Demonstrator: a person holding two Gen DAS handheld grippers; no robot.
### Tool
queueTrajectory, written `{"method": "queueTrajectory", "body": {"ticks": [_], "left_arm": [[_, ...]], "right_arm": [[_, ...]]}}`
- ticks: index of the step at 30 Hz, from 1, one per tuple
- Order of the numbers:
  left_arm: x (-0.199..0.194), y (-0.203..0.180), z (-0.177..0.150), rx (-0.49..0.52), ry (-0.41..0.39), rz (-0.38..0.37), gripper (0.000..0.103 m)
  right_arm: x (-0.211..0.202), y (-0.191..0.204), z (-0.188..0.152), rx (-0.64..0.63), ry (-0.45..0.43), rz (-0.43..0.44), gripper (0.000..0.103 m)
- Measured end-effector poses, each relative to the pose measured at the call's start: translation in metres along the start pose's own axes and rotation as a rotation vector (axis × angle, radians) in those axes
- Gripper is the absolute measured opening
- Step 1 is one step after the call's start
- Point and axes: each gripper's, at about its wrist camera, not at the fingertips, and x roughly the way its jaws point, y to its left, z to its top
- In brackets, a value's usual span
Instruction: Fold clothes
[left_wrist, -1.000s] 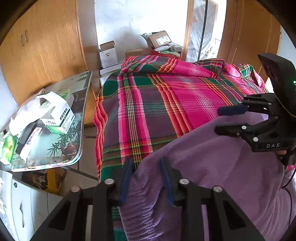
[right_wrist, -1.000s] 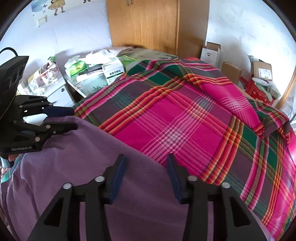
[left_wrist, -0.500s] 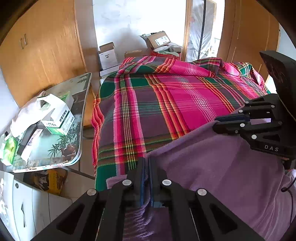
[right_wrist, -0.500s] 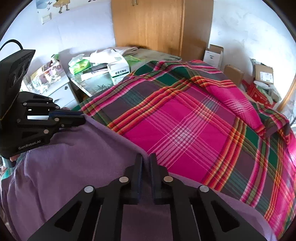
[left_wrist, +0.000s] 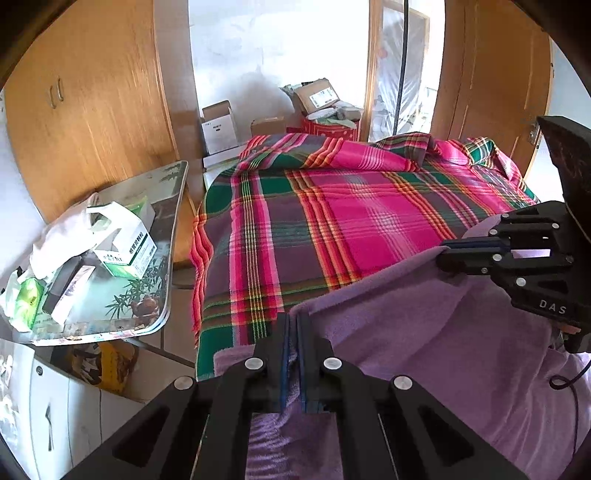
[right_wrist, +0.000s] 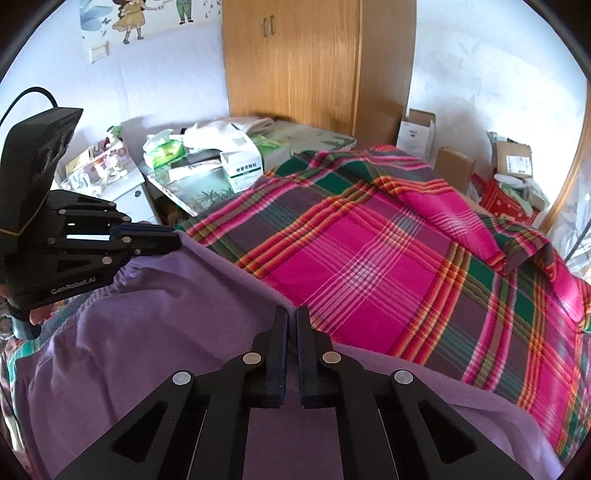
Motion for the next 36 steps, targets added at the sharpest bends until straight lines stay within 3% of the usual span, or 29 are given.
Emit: {"method": "queueTrajectory", "body": {"ticks": [11, 36], "left_arm": [[-0.047, -0.013, -0.012, 0.014, -0.076, 0.036, 0.004], [-0.14, -0.049, -0.084, 0.015, -0.163, 0.043, 0.004]], "right_arm": [[-0.052, 0.034, -0.016, -0.003, -0.052, -0.008, 0.004], [-0.139, 0.108, -0.079, 0.067, -0.14, 0.005, 0.004]]}}
